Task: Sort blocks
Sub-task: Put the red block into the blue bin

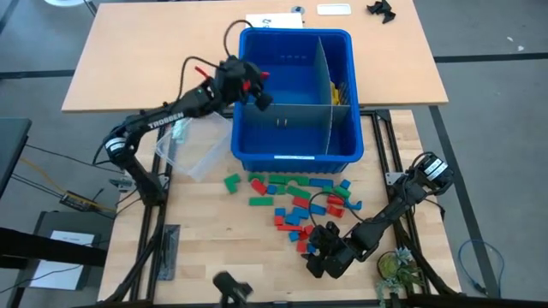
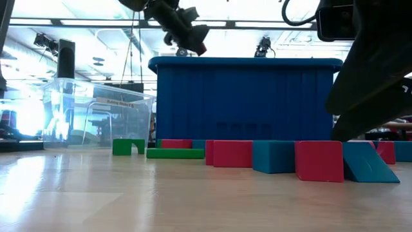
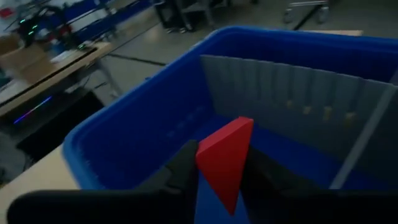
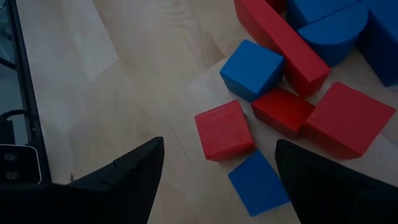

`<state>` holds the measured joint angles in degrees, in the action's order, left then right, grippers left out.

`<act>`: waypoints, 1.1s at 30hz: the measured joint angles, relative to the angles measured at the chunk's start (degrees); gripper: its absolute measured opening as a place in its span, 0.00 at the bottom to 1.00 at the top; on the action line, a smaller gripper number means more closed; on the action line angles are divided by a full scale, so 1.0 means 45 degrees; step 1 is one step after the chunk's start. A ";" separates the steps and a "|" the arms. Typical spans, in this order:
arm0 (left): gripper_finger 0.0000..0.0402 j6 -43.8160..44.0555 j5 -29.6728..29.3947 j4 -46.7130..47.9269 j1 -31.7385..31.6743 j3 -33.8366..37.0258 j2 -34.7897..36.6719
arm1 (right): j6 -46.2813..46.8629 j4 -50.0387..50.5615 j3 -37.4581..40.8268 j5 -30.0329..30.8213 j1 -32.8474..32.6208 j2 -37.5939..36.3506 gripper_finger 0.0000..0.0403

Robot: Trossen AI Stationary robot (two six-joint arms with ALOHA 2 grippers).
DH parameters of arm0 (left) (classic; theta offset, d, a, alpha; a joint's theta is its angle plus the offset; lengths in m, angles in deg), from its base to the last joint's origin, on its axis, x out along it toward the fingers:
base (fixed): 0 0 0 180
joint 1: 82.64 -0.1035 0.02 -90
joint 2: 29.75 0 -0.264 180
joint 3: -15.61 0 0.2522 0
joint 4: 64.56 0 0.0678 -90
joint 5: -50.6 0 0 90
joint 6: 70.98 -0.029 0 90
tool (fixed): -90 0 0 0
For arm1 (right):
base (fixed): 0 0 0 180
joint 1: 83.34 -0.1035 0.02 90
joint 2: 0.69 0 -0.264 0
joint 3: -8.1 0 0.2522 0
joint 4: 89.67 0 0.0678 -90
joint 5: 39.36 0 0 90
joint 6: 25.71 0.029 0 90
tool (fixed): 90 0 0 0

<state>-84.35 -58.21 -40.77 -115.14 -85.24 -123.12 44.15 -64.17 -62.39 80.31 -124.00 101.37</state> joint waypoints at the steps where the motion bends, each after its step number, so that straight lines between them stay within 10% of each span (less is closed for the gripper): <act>1: 0.27 0.0112 0.0004 -0.0005 -0.0201 0.0000 0.0000 | -0.0009 0.0000 0.0000 0.0000 0.0015 0.0000 0.76; 13: 0.60 0.1416 0.1109 0.2405 -0.0683 -0.0674 -0.0041 | -0.0291 -0.0009 0.0000 -0.0182 0.0223 0.0000 0.76; 33: 0.54 0.1372 0.0334 0.9012 0.6633 -0.1642 0.2058 | -0.0343 -0.0043 0.0000 -0.0185 0.0218 0.0000 0.76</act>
<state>-78.17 -56.71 -0.21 -85.30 -92.62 -113.86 42.61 -64.36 -62.39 79.48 -123.02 101.37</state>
